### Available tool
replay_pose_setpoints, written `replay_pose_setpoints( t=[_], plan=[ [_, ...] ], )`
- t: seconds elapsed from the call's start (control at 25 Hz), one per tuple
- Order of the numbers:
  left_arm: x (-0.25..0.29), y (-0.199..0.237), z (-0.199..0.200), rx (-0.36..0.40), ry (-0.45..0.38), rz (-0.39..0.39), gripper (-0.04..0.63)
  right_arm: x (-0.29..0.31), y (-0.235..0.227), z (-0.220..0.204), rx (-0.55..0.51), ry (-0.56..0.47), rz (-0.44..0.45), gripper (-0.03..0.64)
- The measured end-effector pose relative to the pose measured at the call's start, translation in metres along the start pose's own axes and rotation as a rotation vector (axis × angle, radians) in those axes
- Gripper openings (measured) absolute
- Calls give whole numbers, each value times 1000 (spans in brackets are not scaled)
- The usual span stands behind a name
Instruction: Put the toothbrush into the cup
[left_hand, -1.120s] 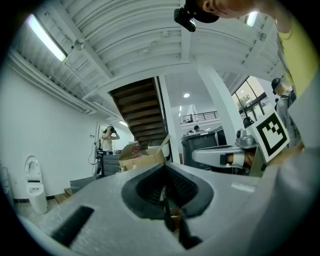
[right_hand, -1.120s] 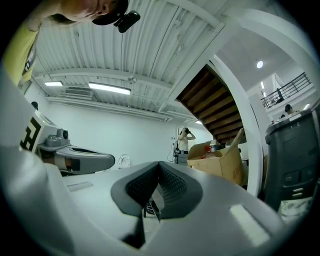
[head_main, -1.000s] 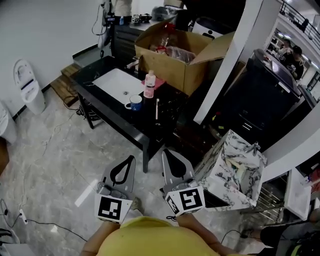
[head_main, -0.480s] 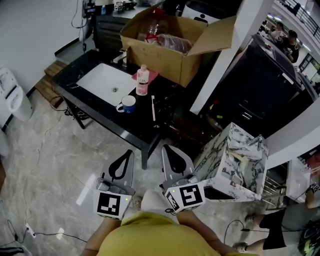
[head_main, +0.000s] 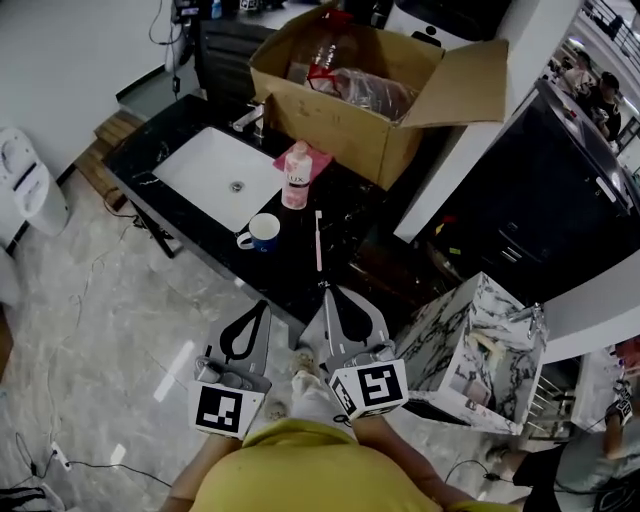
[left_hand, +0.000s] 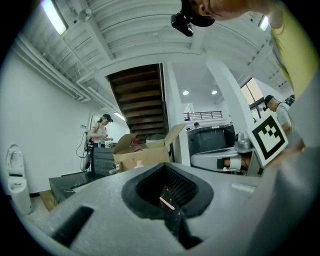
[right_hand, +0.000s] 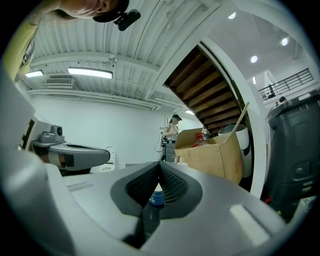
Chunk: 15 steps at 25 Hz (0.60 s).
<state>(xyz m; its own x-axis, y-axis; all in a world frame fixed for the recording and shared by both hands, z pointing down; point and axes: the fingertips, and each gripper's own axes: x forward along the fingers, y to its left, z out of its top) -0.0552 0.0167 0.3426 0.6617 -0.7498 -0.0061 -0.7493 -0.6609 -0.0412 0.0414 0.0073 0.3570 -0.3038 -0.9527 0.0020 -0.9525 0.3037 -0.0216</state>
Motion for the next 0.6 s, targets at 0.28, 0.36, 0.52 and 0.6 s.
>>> replay_pose_setpoints(
  t=[0.28, 0.36, 0.52, 0.6],
  plan=[
    [83, 36, -5, 6, -16, 31, 2, 84, -46, -9, -25, 27, 57, 14],
    [103, 43, -8, 7, -9, 43, 2, 103, -59, -13, -33, 40, 75, 14],
    [134, 52, -17, 9, -4, 74, 2, 130, -79, -30, -37, 74, 110, 13],
    [144, 55, -23, 5, 4, 88, 2, 140, -85, -42, -40, 96, 132, 14]
  ],
)
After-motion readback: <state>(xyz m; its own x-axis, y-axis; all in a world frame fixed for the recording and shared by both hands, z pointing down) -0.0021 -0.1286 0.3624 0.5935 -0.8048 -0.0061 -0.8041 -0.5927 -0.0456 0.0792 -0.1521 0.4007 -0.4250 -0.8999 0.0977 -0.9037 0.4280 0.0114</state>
